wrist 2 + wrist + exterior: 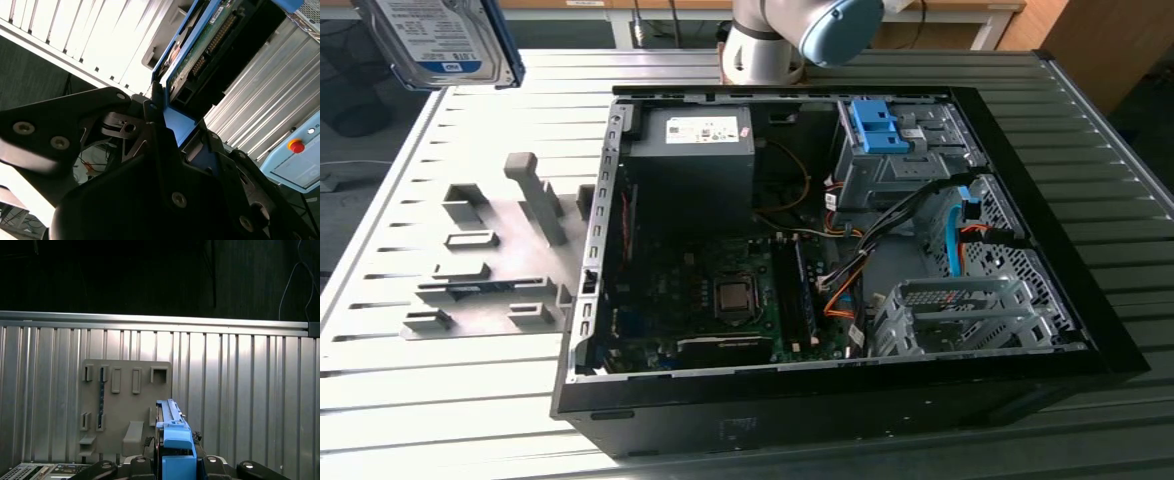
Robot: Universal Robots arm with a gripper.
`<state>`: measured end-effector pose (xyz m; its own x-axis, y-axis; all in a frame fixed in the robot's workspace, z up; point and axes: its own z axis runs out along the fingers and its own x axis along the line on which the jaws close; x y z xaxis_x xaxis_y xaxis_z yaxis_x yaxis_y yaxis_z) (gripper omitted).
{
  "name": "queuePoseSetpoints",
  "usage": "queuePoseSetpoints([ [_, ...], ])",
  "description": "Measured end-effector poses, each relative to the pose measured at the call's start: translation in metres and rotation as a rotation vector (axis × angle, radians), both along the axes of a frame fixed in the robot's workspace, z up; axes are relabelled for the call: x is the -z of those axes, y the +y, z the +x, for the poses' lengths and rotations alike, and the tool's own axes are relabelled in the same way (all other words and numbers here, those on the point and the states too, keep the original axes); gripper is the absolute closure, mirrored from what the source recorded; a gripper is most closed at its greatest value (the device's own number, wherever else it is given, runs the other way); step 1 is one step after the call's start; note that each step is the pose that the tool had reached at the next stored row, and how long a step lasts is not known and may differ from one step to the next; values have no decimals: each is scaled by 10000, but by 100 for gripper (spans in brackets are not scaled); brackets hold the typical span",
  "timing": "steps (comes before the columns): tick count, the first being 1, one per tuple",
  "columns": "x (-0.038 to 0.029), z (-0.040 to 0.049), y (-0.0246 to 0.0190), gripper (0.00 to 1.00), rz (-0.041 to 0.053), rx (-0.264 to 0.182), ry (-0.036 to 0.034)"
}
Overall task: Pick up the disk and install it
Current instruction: 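Pick up the disk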
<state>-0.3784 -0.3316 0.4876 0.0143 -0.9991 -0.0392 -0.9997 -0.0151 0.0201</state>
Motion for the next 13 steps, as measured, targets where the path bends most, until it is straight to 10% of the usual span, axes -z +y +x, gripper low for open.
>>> queuePoseSetpoints([
  [13,-37,38,0,63,0,0,15],
])
